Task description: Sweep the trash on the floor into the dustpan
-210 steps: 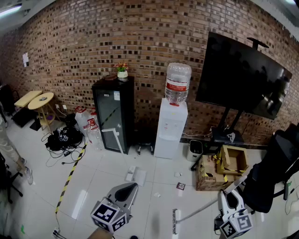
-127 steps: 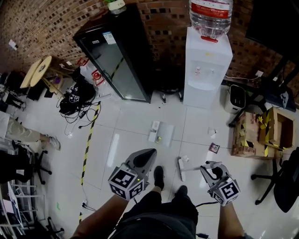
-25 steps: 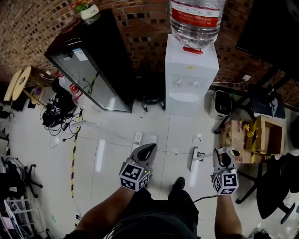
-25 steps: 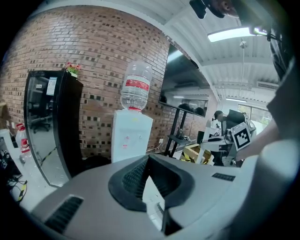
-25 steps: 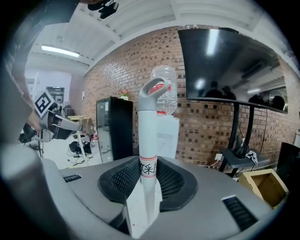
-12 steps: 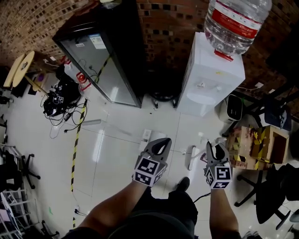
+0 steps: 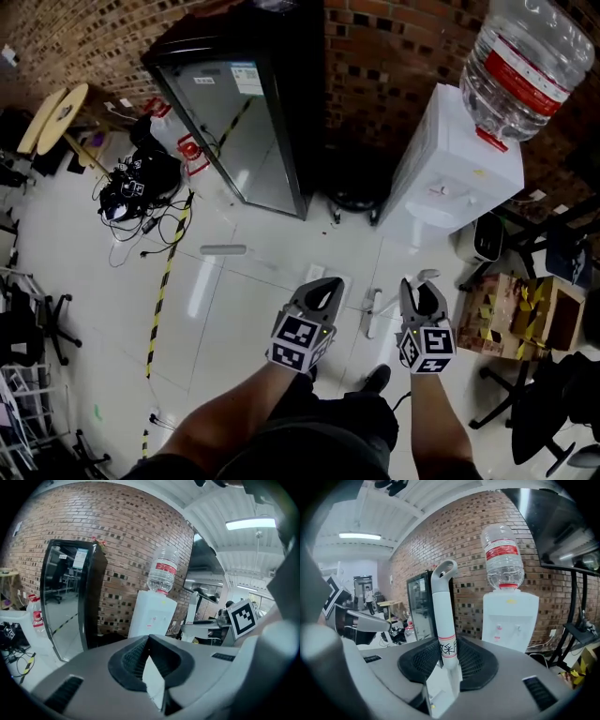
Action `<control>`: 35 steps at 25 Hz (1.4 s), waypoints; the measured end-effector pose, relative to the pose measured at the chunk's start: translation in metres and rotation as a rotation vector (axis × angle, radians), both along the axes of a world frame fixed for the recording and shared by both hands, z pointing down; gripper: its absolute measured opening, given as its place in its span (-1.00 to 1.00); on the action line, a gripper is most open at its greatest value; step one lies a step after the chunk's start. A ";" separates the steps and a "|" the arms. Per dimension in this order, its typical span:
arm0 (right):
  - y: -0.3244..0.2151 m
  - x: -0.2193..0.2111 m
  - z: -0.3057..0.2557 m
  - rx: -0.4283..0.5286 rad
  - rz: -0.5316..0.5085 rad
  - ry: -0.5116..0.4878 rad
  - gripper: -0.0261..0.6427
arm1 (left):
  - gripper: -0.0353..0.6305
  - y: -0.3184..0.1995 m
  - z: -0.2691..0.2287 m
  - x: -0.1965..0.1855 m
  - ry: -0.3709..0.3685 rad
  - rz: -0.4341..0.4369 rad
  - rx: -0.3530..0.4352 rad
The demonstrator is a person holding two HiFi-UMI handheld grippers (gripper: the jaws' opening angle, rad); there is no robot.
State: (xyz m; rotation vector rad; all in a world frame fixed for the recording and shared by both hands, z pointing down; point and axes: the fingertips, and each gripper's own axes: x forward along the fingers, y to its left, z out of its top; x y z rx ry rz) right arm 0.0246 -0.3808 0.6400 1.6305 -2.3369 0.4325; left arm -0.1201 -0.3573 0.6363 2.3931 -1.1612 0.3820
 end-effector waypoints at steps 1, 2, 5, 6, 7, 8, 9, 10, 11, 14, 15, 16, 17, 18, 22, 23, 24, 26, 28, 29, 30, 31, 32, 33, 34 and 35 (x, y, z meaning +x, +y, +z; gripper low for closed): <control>-0.002 -0.012 -0.002 0.000 -0.009 -0.007 -0.51 | -0.87 0.000 -0.002 -0.009 0.001 -0.004 0.001; -0.004 -0.024 -0.004 0.001 -0.018 -0.016 -0.51 | -0.87 0.000 -0.003 -0.017 0.001 -0.009 0.002; -0.008 -0.059 -0.010 0.003 -0.049 -0.046 -0.51 | -0.87 0.000 -0.007 -0.038 0.001 -0.022 0.007; -0.009 -0.069 -0.012 0.001 -0.059 -0.060 -0.51 | -0.87 0.001 -0.008 -0.043 0.001 -0.025 0.008; -0.009 -0.080 -0.014 -0.001 -0.067 -0.075 -0.51 | -0.87 0.002 -0.009 -0.047 0.003 -0.025 0.009; -0.009 -0.090 -0.016 -0.003 -0.075 -0.087 -0.51 | -0.87 0.004 -0.010 -0.051 0.007 -0.023 0.006; -0.008 -0.099 -0.019 -0.002 -0.084 -0.097 -0.51 | -0.87 0.006 -0.011 -0.055 0.010 -0.022 0.002; -0.007 -0.107 -0.022 0.000 -0.092 -0.105 -0.51 | -0.87 0.009 -0.012 -0.058 0.012 -0.021 -0.001; -0.005 -0.114 -0.025 0.005 -0.099 -0.112 -0.51 | -0.87 0.011 -0.012 -0.061 0.012 -0.022 -0.004; 0.002 -0.126 -0.033 0.023 -0.120 -0.098 -0.52 | -0.87 0.017 -0.016 -0.067 0.009 -0.019 -0.001; 0.005 -0.127 -0.034 0.026 -0.121 -0.087 -0.52 | -0.87 0.018 -0.019 -0.069 0.009 -0.016 0.003; 0.008 -0.126 -0.036 0.029 -0.117 -0.078 -0.52 | -0.87 0.020 -0.022 -0.070 0.013 -0.014 0.006; 0.012 -0.123 -0.038 0.034 -0.110 -0.074 -0.52 | -0.87 0.021 -0.025 -0.071 0.023 -0.014 0.007; 0.016 -0.118 -0.042 0.043 -0.100 -0.074 -0.53 | -0.87 0.024 -0.030 -0.071 0.036 -0.013 0.008; 0.036 -0.084 -0.072 0.081 -0.054 -0.104 -0.54 | -0.87 0.030 -0.052 -0.058 0.066 0.004 0.031; 0.041 -0.074 -0.082 0.090 -0.044 -0.115 -0.54 | -0.87 0.030 -0.058 -0.053 0.073 0.003 0.031; 0.046 -0.063 -0.091 0.096 -0.039 -0.124 -0.54 | -0.87 0.031 -0.065 -0.048 0.080 -0.004 0.026; 0.058 -0.044 -0.109 0.100 -0.042 -0.134 -0.54 | -0.87 0.033 -0.079 -0.038 0.082 -0.029 0.012; 0.071 -0.028 -0.132 0.107 -0.047 -0.133 -0.54 | -0.88 0.038 -0.101 -0.023 0.077 -0.030 0.025; 0.077 -0.020 -0.145 0.115 -0.051 -0.130 -0.54 | -0.88 0.041 -0.115 -0.012 0.077 -0.017 0.041; 0.082 -0.012 -0.160 0.127 -0.056 -0.126 -0.54 | -0.87 0.044 -0.130 0.002 0.082 -0.002 0.060; 0.087 -0.003 -0.174 0.142 -0.061 -0.121 -0.54 | -0.87 0.046 -0.146 0.017 0.093 0.013 0.077; 0.093 0.007 -0.189 0.159 -0.067 -0.113 -0.54 | -0.88 0.049 -0.161 0.033 0.109 0.027 0.091; 0.098 0.017 -0.202 0.173 -0.072 -0.105 -0.54 | -0.88 0.051 -0.176 0.049 0.124 0.041 0.104; 0.103 0.027 -0.214 0.183 -0.075 -0.098 -0.54 | -0.87 0.055 -0.190 0.065 0.134 0.058 0.120; 0.108 0.037 -0.225 0.191 -0.076 -0.092 -0.54 | -0.88 0.059 -0.203 0.080 0.137 0.076 0.139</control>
